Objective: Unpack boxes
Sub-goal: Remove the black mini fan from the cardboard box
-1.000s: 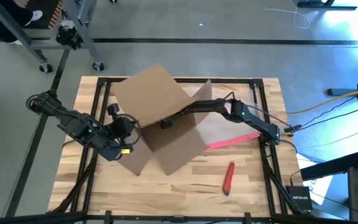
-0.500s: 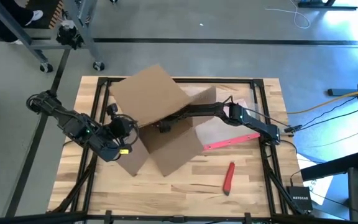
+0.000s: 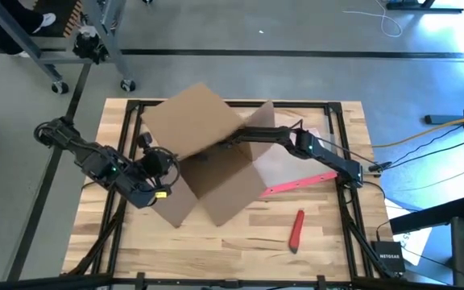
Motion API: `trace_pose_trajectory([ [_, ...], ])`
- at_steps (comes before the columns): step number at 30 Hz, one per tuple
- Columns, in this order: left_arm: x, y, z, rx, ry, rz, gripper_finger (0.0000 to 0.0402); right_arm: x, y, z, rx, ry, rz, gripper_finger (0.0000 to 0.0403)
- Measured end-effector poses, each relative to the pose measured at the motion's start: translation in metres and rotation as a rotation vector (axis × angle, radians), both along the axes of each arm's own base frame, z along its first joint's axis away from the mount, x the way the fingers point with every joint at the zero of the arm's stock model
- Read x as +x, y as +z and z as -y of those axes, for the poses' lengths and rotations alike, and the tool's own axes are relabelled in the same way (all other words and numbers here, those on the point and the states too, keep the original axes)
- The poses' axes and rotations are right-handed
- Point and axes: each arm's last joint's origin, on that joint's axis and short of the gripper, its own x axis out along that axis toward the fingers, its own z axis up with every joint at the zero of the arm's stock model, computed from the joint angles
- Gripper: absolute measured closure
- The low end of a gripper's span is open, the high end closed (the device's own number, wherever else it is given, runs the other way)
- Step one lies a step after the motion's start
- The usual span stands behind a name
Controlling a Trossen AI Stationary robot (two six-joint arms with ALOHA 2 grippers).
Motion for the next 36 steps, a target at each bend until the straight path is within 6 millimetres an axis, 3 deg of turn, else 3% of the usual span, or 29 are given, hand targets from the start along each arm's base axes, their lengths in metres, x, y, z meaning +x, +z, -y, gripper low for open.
trace_pose_trajectory([
  [6, 0.005, -0.003, -0.001, -0.005, 0.012, -0.011, 0.0398, 0.002, -0.023, -0.001, 0.075, -0.077, -0.012, 0.0391],
  [10, 0.012, -0.007, 0.000, 0.010, 0.027, -0.026, 0.0398, 0.002, -0.027, -0.007, 0.136, -0.073, -0.016, 0.0391],
  [21, 0.030, -0.022, 0.005, 0.057, 0.040, -0.104, 0.0398, -0.011, -0.003, -0.052, 0.182, -0.048, -0.120, 0.0391],
  [32, 0.030, -0.023, 0.006, 0.049, 0.041, -0.099, 0.0398, -0.025, 0.003, -0.110, 0.216, -0.028, -0.250, 0.0391],
  [36, 0.030, -0.022, 0.006, 0.059, 0.045, -0.094, 0.0398, -0.028, 0.016, -0.126, 0.211, -0.005, -0.230, 0.0391],
])
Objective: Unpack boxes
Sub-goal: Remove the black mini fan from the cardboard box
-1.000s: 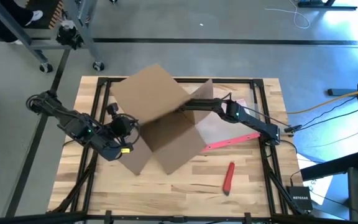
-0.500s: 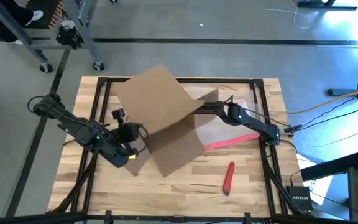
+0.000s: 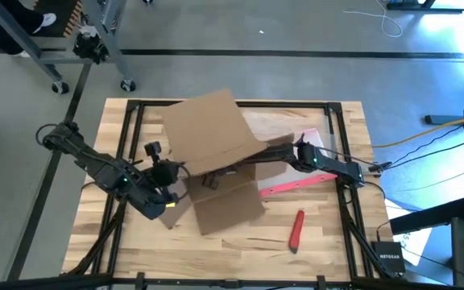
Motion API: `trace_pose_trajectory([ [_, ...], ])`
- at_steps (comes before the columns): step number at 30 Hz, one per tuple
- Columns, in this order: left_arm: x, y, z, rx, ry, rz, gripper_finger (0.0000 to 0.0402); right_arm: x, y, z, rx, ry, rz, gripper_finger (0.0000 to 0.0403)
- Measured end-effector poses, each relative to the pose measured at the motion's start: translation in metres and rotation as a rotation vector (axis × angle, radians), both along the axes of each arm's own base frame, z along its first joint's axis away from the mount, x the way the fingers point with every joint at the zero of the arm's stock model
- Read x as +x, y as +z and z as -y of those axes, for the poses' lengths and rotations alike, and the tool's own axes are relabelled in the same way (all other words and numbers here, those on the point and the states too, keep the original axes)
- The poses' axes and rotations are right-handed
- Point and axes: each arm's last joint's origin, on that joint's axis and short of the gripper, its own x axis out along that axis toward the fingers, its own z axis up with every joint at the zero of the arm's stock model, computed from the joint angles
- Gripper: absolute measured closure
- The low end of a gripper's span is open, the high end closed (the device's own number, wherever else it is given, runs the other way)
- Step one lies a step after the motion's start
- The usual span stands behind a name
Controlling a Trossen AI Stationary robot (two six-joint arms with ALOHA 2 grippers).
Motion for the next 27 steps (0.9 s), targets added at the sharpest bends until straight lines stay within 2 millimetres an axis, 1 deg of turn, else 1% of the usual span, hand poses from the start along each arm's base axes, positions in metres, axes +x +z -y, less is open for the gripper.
trace_pose_trajectory([
  [3, 0.000, 0.000, 0.000, 0.005, 0.000, 0.001, 0.0398, -0.003, 0.007, -0.013, 0.026, 0.049, 0.000, 0.0391],
  [6, 0.000, 0.001, 0.000, 0.006, -0.001, 0.007, 0.0398, -0.006, 0.011, -0.025, -0.001, 0.087, -0.010, 0.0391],
  [11, -0.001, 0.000, 0.002, 0.004, -0.014, 0.001, 0.0398, -0.006, 0.010, -0.027, -0.077, 0.124, -0.012, 0.0391],
  [14, -0.001, 0.000, 0.003, 0.003, -0.018, -0.003, 0.0398, -0.003, 0.009, -0.027, -0.077, 0.168, 0.006, 0.0382],
  [17, 0.000, -0.001, 0.003, 0.005, -0.020, -0.006, 0.0398, 0.004, 0.010, -0.027, -0.026, 0.236, 0.062, 0.0349],
  [22, 0.000, -0.001, 0.004, -0.004, -0.031, -0.017, 0.0398, 0.010, 0.010, -0.038, 0.050, 0.349, 0.117, 0.0276],
  [27, 0.001, -0.001, 0.005, -0.008, -0.040, -0.010, 0.0398, 0.007, 0.013, -0.048, 0.107, 0.380, 0.119, 0.0226],
])
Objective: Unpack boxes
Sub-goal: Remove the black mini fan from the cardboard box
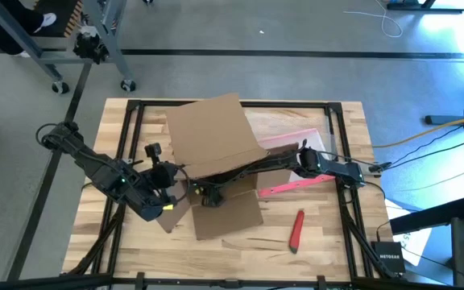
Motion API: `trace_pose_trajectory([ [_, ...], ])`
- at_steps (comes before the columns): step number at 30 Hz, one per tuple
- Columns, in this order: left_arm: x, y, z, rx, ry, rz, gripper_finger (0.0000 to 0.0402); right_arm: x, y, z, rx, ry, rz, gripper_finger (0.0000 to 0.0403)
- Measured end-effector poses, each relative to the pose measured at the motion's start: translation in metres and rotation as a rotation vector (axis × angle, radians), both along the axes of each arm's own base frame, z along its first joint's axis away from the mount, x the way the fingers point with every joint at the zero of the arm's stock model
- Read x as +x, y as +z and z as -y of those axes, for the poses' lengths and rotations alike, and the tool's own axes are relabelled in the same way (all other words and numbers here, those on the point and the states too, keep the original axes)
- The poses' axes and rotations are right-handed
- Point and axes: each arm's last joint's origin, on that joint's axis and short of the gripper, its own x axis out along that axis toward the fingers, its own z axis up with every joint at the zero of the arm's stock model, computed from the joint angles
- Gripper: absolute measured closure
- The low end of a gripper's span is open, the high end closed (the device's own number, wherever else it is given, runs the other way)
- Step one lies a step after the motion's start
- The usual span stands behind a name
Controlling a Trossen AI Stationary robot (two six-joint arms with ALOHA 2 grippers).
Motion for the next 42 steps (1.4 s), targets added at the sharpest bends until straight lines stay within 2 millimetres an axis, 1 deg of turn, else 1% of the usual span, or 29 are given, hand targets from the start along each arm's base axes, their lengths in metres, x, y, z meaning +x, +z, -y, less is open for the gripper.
trace_pose_trajectory([
  [4, 0.000, 0.001, 0.002, -0.001, -0.006, 0.013, 0.0398, -0.007, 0.003, -0.006, 0.028, -0.070, -0.048, 0.0204],
  [8, 0.001, 0.001, 0.004, 0.002, -0.020, 0.017, 0.0398, -0.012, 0.003, -0.005, 0.076, -0.202, -0.101, 0.0197],
  [13, 0.002, 0.001, 0.004, 0.012, -0.039, 0.010, 0.0398, -0.013, 0.003, -0.005, 0.074, -0.233, -0.101, 0.0169],
  [17, 0.002, 0.001, 0.004, 0.020, -0.036, 0.011, 0.0398, -0.012, 0.004, 0.004, 0.075, -0.303, -0.092, 0.0135],
  [20, 0.002, 0.001, 0.004, 0.020, -0.035, 0.012, 0.0398, -0.015, 0.008, 0.010, 0.103, -0.307, -0.118, 0.0118],
  [26, 0.003, 0.001, 0.004, 0.017, -0.040, 0.009, 0.0398, -0.014, 0.009, 0.010, 0.103, -0.324, -0.110, 0.0111],
  [29, 0.002, 0.001, 0.004, 0.015, -0.040, 0.006, 0.0398, -0.014, 0.009, 0.011, 0.110, -0.374, -0.105, 0.0111],
  [33, 0.002, 0.001, 0.004, 0.015, -0.041, 0.005, 0.0398, -0.014, 0.009, 0.007, 0.166, -0.465, -0.111, 0.0111],
  [35, 0.002, 0.001, 0.004, 0.014, -0.042, 0.008, 0.0398, -0.014, 0.009, 0.003, 0.207, -0.447, -0.124, 0.0111],
  [37, 0.003, 0.002, 0.004, 0.007, -0.045, 0.008, 0.0398, -0.015, 0.009, -0.002, 0.229, -0.386, -0.137, 0.0111],
  [42, 0.003, 0.001, 0.005, 0.014, -0.062, -0.005, 0.0398, -0.015, 0.009, -0.014, 0.113, -0.272, -0.092, 0.0111],
])
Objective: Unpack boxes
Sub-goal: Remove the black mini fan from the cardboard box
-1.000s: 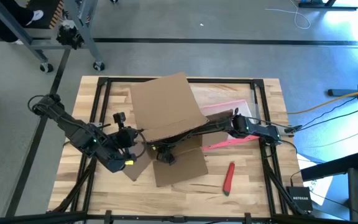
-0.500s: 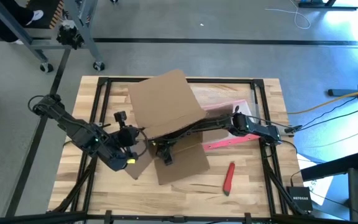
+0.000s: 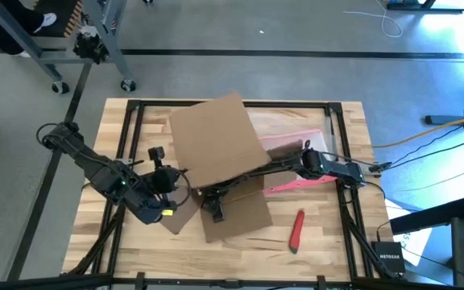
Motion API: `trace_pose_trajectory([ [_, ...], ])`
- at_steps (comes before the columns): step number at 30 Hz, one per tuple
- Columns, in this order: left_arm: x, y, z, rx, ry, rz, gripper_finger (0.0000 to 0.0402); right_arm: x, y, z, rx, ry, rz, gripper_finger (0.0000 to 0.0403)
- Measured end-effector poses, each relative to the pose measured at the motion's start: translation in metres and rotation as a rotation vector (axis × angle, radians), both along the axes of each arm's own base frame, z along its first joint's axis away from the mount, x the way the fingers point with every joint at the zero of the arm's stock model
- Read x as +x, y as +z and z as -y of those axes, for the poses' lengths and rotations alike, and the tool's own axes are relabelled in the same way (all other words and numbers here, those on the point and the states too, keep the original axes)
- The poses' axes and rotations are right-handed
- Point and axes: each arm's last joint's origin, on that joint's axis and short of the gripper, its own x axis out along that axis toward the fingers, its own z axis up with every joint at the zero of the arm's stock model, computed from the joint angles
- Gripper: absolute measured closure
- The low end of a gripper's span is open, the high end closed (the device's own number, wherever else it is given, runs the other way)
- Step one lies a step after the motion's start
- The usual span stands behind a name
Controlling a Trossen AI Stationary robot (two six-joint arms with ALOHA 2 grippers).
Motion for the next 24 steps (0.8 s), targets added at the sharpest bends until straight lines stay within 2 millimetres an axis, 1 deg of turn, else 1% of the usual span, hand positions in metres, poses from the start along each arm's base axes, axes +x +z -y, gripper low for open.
trace_pose_trajectory([
  [4, 0.000, 0.000, -0.001, 0.051, 0.015, 0.008, 0.0398, -0.001, 0.002, -0.001, -0.139, -0.007, 0.024, 0.0111],
  [7, -0.001, 0.002, -0.003, 0.089, 0.034, 0.032, 0.0398, -0.001, 0.007, 0.000, -0.199, -0.031, 0.047, 0.0111],
  [8, -0.002, 0.003, -0.003, 0.106, 0.043, 0.042, 0.0398, -0.002, 0.010, -0.003, -0.212, -0.029, 0.055, 0.0111],
  [10, -0.005, 0.006, -0.004, 0.123, 0.048, 0.056, 0.0398, -0.008, 0.025, -0.007, -0.188, -0.014, 0.077, 0.0111],
  [12, -0.006, 0.009, -0.004, 0.122, 0.047, 0.065, 0.0398, -0.009, 0.036, -0.009, -0.181, -0.013, 0.116, 0.0111],
  [13, -0.008, 0.011, -0.005, 0.119, 0.050, 0.074, 0.0398, -0.008, 0.036, -0.009, -0.179, -0.014, 0.124, 0.0111],
  [17, -0.009, 0.014, -0.010, 0.091, 0.060, 0.078, 0.0398, -0.004, 0.026, -0.009, -0.198, -0.014, 0.122, 0.0111],
  [21, -0.008, 0.009, -0.010, 0.082, 0.063, 0.067, 0.0398, -0.010, 0.035, -0.019, -0.180, -0.033, 0.130, 0.0111],
  [24, -0.008, 0.008, -0.010, 0.069, 0.060, 0.061, 0.0398, -0.013, 0.034, -0.028, -0.163, -0.059, 0.125, 0.0111],
])
